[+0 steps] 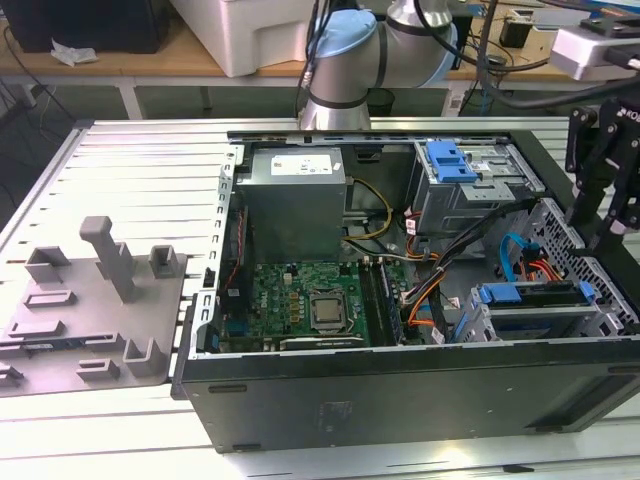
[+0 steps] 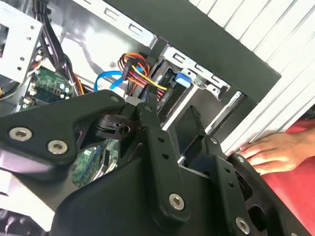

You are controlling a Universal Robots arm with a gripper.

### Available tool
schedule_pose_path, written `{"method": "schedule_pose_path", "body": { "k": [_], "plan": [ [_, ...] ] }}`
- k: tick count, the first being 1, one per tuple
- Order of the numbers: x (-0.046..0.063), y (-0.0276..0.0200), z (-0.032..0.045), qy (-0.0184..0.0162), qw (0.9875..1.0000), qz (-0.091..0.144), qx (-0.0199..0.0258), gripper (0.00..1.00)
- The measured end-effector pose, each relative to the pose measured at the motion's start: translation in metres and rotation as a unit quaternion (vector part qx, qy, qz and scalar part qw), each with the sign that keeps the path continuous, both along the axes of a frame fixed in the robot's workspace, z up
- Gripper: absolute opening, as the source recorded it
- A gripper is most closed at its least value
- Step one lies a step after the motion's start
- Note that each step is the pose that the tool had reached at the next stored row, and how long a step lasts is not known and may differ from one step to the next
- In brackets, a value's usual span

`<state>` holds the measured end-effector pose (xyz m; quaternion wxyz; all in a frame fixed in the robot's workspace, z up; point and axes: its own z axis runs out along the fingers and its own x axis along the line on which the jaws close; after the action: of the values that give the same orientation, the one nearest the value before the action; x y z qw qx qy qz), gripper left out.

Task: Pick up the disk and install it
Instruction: 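Insert the second disk wire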

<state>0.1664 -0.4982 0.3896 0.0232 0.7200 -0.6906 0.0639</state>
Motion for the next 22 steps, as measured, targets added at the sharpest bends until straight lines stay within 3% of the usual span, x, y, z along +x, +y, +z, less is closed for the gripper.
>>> {"method": "schedule_pose_path", "body": {
  "k": [2, 11, 13, 17, 22],
  "plan": [
    [-0.007, 0.0013, -0.0002, -0.0092, 1.0000, 0.000, -0.0009, 0.43],
    [-0.052, 0.0042, -0.0043, -0.0326, 0.9995, 0.000, -0.0033, 0.43],
    [-0.055, 0.0042, -0.0046, -0.0342, 0.9994, 0.000, -0.0042, 0.43],
    [-0.055, 0.0043, -0.0047, -0.0343, 0.9994, -0.003, -0.0046, 0.43],
    [-0.054, 0.0043, -0.0065, -0.0338, 0.9985, -0.042, -0.0060, 0.43]
  ]
}}
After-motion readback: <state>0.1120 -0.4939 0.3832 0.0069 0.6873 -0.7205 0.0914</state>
